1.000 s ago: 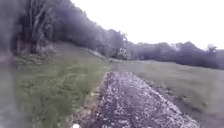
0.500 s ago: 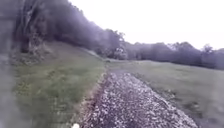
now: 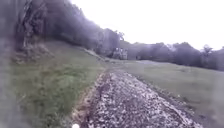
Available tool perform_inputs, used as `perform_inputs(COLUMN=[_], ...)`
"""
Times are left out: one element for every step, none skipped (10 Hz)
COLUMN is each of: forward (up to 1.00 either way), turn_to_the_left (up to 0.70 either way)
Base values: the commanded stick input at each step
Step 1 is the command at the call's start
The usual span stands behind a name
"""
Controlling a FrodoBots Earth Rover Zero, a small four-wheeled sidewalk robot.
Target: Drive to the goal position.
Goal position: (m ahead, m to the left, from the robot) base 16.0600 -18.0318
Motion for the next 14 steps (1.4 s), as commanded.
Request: perform_inputs(forward=[0.70,0.70,0.70,0.70,0.70,0.70,0.70,0.70,0.70,0.70,0.70,0.70,0.70,0.70], turn_to_the_left=[0.00,0.00,0.00,0.00,0.00,0.00,0.00,0.00,0.00,0.00,0.00,0.00,0.00,0.00])
